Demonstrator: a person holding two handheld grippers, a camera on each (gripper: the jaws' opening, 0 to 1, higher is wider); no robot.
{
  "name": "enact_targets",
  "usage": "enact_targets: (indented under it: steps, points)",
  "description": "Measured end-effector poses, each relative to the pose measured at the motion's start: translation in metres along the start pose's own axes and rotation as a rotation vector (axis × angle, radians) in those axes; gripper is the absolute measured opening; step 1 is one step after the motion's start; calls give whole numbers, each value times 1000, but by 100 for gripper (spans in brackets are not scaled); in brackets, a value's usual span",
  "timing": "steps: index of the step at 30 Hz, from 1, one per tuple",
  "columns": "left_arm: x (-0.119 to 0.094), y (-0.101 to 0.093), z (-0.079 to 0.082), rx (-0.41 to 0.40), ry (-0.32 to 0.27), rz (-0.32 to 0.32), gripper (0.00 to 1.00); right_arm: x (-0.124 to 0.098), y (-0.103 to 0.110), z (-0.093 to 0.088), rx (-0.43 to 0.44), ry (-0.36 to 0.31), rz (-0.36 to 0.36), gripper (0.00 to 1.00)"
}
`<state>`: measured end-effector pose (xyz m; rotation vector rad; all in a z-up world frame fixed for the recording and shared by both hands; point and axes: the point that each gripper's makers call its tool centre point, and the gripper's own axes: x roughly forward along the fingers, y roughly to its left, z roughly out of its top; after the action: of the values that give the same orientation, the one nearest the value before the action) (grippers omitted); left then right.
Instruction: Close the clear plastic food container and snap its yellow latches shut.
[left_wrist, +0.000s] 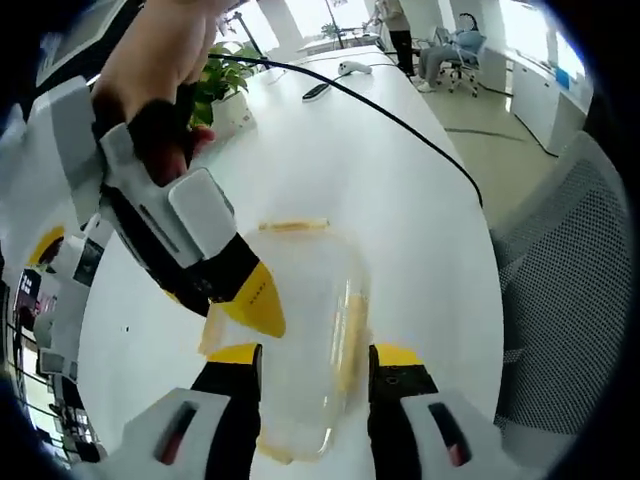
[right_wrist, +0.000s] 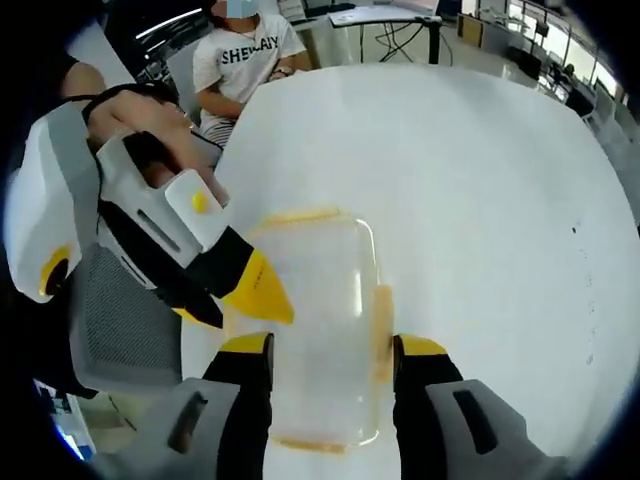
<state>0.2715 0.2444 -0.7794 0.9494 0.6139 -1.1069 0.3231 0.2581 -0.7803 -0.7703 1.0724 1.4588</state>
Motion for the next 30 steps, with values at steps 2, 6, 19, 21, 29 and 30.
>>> enact_targets:
  steps: [2, 6, 19, 21, 29, 30]
  points:
    - [0, 1, 2, -5, -8, -1, 36, 1, 0, 0, -15, 11, 0, 44]
    - [2, 3, 2, 19, 0, 4, 37, 2, -1, 0, -5, 27, 19, 45]
    - [4, 2, 0, 20, 14, 34, 35, 7, 2, 1, -71, 150, 55, 41]
    - [4, 3, 0, 15, 15, 41, 35, 8, 3, 1, -75, 163, 57, 40]
    - [4, 3, -4, 49, 10, 78, 32, 11, 1, -1, -59, 206, 70, 35]
    - [4, 3, -4, 50, 9, 78, 32, 11, 2, -1, -56, 210, 73, 36]
